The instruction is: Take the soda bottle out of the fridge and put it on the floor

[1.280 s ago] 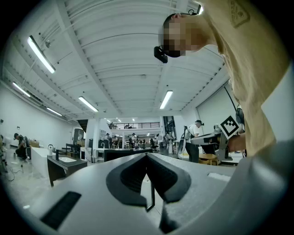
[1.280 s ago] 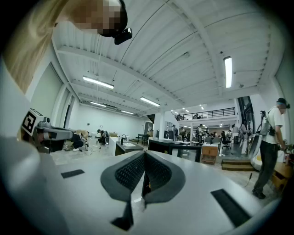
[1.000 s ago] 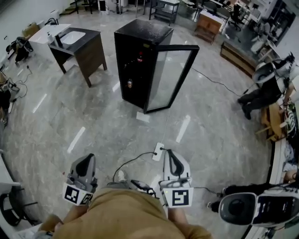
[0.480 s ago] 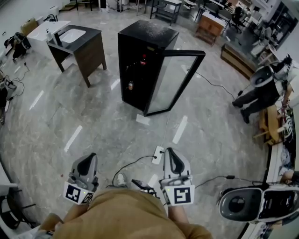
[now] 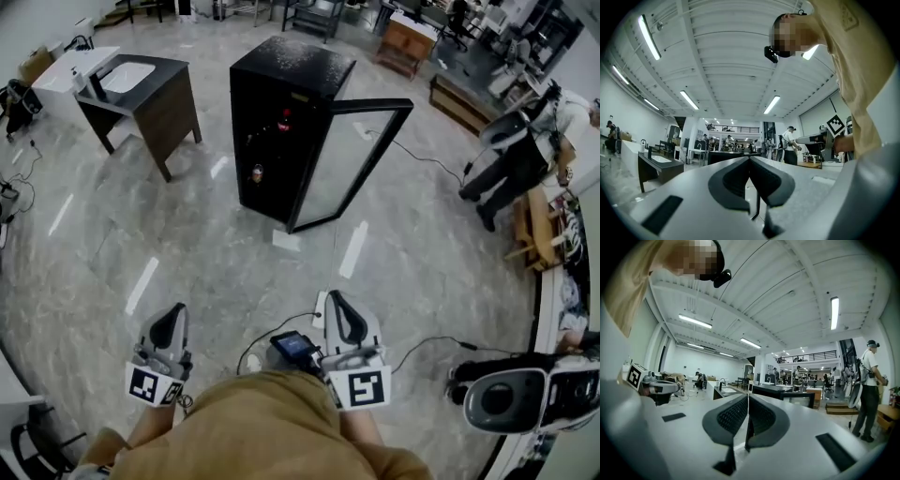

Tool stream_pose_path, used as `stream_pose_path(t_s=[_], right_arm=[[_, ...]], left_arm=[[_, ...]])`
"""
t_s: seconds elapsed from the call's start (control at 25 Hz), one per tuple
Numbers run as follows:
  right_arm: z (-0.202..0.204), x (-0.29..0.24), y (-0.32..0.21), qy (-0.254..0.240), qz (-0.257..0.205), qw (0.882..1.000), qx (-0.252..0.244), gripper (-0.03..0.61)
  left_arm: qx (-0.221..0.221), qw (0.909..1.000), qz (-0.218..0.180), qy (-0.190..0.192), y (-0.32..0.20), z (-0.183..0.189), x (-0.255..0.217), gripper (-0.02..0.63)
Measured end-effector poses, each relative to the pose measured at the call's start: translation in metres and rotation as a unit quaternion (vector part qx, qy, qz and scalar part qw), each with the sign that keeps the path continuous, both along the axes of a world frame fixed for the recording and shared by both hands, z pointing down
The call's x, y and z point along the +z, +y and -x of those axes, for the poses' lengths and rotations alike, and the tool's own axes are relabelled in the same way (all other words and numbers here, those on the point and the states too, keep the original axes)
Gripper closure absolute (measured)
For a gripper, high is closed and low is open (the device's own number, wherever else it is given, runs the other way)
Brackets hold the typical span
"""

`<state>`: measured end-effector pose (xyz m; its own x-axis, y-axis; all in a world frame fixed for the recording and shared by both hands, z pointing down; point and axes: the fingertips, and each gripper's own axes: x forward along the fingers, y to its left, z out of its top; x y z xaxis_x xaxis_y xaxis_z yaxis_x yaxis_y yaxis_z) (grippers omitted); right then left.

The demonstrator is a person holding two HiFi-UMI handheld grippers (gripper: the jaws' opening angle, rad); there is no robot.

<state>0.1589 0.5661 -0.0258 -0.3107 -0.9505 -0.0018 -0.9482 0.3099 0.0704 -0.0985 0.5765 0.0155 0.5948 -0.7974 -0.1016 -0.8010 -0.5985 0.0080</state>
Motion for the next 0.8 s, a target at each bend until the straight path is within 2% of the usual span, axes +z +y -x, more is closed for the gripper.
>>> stream_pose_path(t_s=[0.16, 0.36, 0.56, 0.8], right_arm=[[0.005, 0.002, -0.016, 0.003, 0.002, 1.000, -0.002, 0.577], [0.019, 0.013, -0.055, 0.001, 0.002, 1.000, -0.030, 0.577], [0.018, 0.018, -0.126, -0.004, -0.006, 0.998, -0.058, 0.577], [-0.008, 0.023, -0.224, -0.022, -0.013, 0.997, -0.066, 0.577]], left_arm=[[0.004, 1.0000, -0.003, 0.006, -0.016, 0.004, -0.001, 0.612], [-0.002, 0.9999, -0.009, 0.005, -0.042, 0.001, 0.003, 0.612], [-0.028, 0.9995, -0.015, 0.006, -0.097, -0.005, 0.004, 0.612], [-0.014, 0.9996, -0.013, -0.019, -0.189, -0.043, 0.007, 0.612]])
